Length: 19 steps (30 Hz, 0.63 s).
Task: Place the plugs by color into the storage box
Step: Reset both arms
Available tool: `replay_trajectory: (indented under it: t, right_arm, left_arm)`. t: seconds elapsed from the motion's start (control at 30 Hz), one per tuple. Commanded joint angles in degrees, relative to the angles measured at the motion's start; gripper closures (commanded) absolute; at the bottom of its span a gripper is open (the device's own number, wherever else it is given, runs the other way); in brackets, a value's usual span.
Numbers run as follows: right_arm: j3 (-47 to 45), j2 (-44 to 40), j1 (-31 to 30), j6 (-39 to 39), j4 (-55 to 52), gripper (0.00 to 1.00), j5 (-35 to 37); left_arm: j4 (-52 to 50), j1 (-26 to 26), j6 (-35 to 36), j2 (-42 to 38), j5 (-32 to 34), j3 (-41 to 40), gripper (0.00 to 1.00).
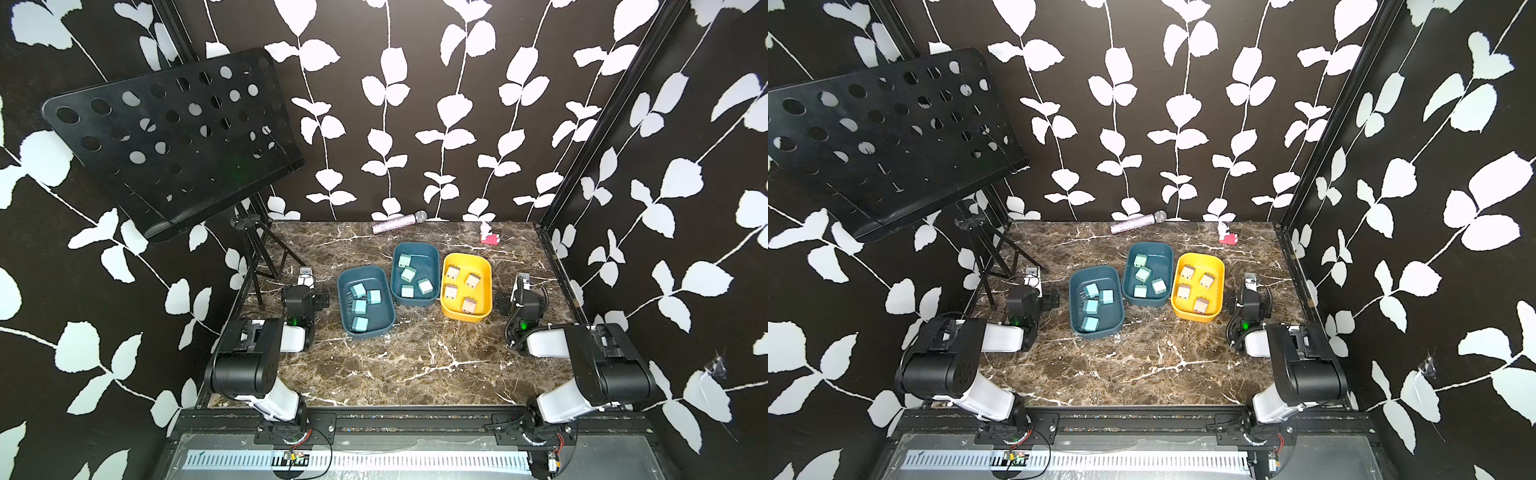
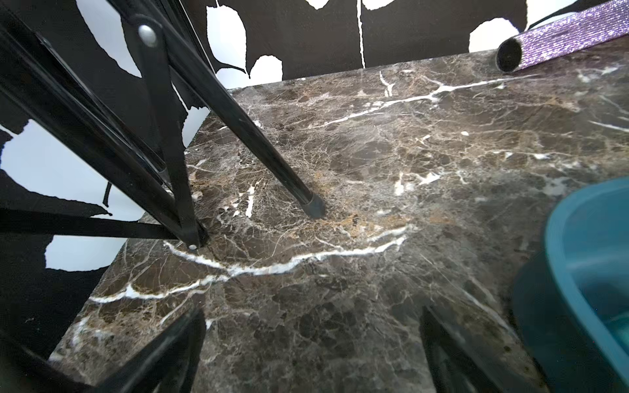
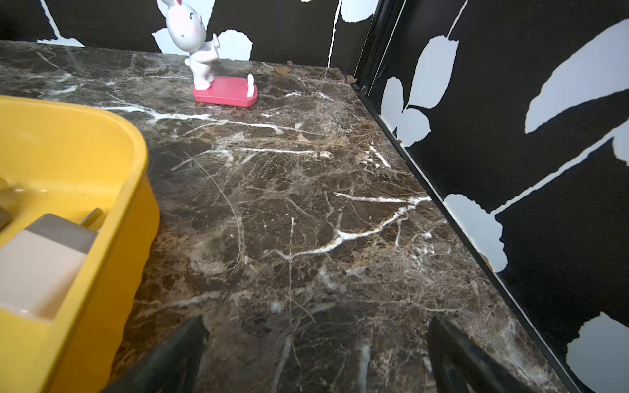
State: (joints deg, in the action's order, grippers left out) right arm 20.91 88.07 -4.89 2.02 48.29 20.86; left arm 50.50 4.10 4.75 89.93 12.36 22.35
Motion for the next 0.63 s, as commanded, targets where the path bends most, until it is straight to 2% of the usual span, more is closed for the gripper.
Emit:
replay_trajectory:
  t: [0.0, 0.6]
  right_arm:
    - [0.67, -0.51, 0.06, -0.73, 3.36, 0.01, 0.96]
    - [0.55, -0.58, 0.05, -0.75, 3.48, 0.01, 1.01]
  left_arm:
    - [0.43, 0.08, 0.44, -1.25, -0.73, 0.44, 0.01]
    - [0.13, -0.04, 0.37, -1.31, -1.31, 0.57, 0.01]
